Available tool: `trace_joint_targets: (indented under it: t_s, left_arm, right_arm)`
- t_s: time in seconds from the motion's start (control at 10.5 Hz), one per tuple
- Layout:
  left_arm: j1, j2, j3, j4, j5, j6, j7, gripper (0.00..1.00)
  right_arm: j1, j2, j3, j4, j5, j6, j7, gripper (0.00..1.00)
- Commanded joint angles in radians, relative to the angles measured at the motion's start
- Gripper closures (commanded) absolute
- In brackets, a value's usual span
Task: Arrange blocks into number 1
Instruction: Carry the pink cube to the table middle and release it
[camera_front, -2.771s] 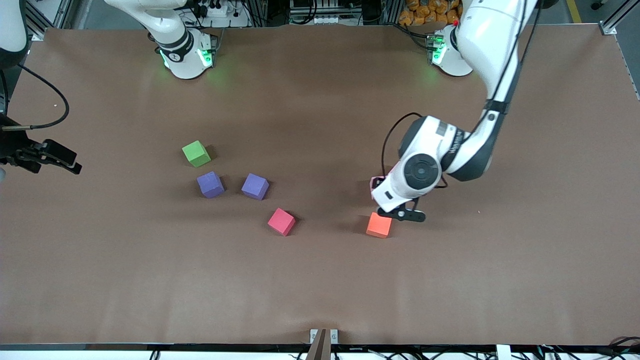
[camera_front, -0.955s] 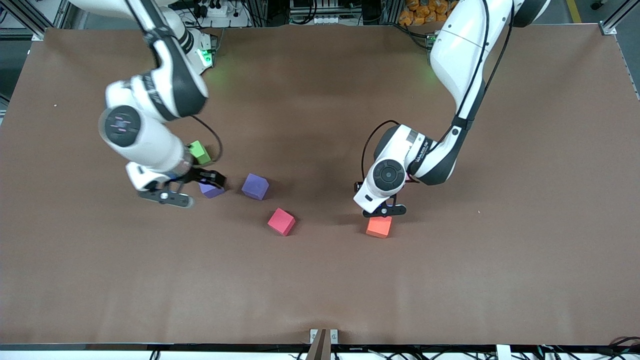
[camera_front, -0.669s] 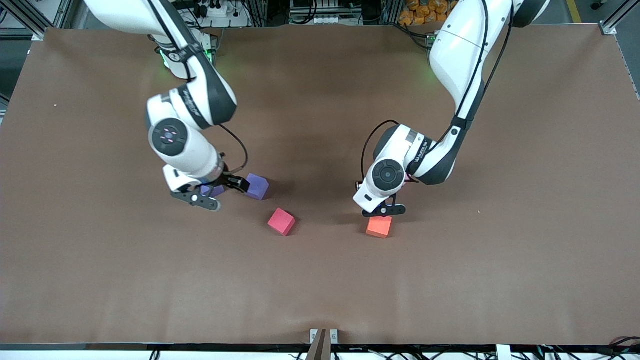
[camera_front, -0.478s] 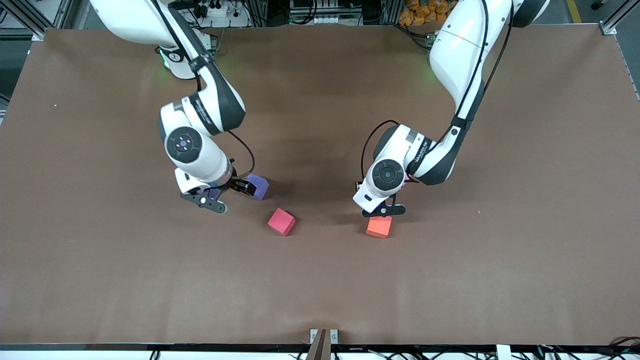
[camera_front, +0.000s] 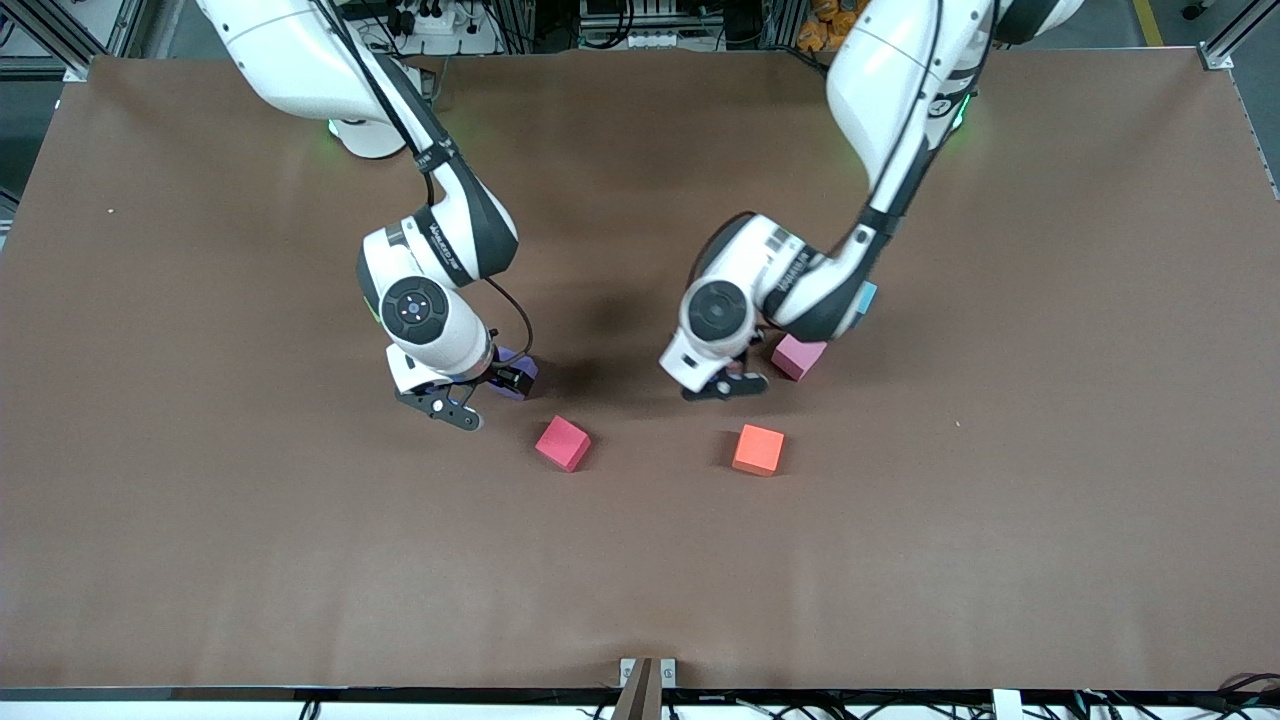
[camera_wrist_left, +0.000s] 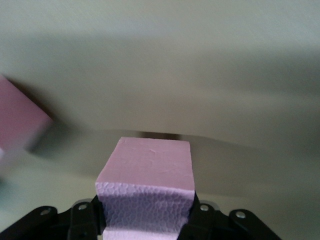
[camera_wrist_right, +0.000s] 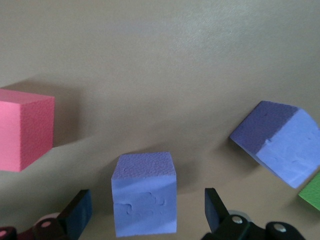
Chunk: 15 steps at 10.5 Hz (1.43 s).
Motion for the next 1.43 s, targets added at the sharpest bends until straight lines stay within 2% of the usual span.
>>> trace_joint_targets:
  t_s: [0.0, 0.1, 0.29, 0.48, 0.67, 0.86, 0.96, 1.24, 1.34]
  left_arm:
    - [-0.019, -0.021, -0.093, 0.000, -0.019, -0.024, -0.124, 1.00]
    - [-0.045, -0.021, -0.110, -0.005, -0.019, -0.026, -0.156, 1.00]
    - [-0.078, -0.021, -0.164, -0.005, -0.021, -0.128, -0.205, 1.00]
    - [-0.079, -0.021, -0.242, -0.038, -0.021, -0.136, -0.283, 1.00]
    - [-0.080, -0.066, -0.293, -0.130, -0.016, -0.068, -0.334, 1.00]
    - [-0.082, -0.181, -0.317, -0.329, -0.012, 0.095, -0.338, 1.00]
    - [-0.080, -0.212, -0.337, -0.386, -0.013, 0.120, -0.338, 1.00]
    - [-0.120, -0.193, -0.350, -0.422, -0.007, 0.153, -0.342, 1.00]
    - [-0.122, -0.196, -0.350, -0.455, -0.005, 0.210, -0.342, 1.00]
  right_arm:
    - [0.014, 0.022, -0.005, 0.002, 0.011, 0.025, 0.006, 0.00]
    - [0.017, 0.032, -0.005, 0.004, 0.011, 0.037, 0.004, 0.00]
    - [0.017, 0.045, -0.002, 0.002, 0.011, 0.044, -0.006, 0.00]
    - [0.014, 0.057, 0.010, 0.002, 0.011, 0.051, -0.055, 0.00]
    - [0.014, 0.057, 0.010, -0.015, 0.011, 0.062, -0.084, 0.00]
    - [0.014, 0.057, 0.010, -0.027, 0.011, 0.064, -0.103, 0.03]
    - [0.014, 0.057, 0.010, -0.034, 0.011, 0.064, -0.124, 0.14]
    - [0.014, 0.057, 0.010, -0.035, 0.011, 0.062, -0.129, 0.49]
    - [0.014, 0.057, 0.010, -0.033, 0.011, 0.062, -0.129, 0.62]
